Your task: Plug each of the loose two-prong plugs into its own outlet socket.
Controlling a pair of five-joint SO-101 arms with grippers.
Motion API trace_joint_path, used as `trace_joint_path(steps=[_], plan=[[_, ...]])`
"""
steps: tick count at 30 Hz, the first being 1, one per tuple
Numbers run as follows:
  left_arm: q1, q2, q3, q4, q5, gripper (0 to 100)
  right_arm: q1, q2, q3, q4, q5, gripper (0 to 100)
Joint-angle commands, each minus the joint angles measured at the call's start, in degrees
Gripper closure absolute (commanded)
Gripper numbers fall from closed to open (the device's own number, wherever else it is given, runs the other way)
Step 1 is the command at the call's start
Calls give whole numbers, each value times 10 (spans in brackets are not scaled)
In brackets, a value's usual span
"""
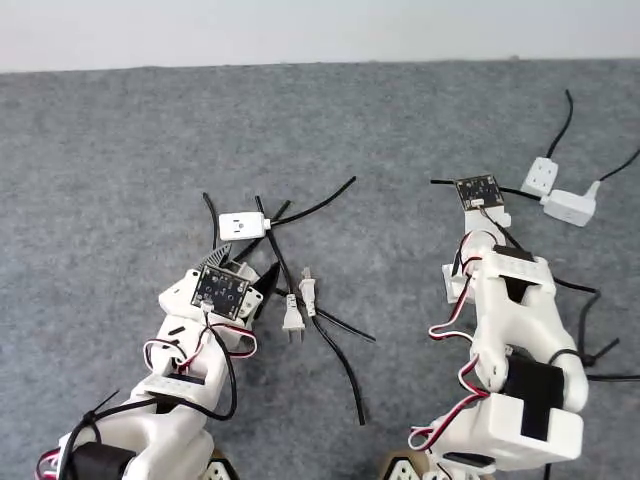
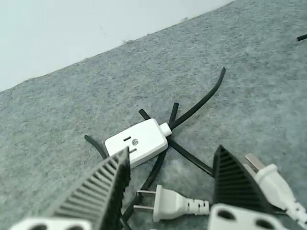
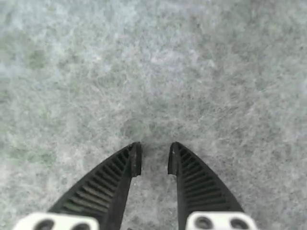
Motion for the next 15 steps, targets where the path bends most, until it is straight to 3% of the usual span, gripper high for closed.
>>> trace_joint_path(steps=[1,15], plan=[[2,-9,-3,-14,3,731,-10,-8,6,2,-2,890],[4,-9,-3,-14,4,731,-32,-8,7,3,-2,890]])
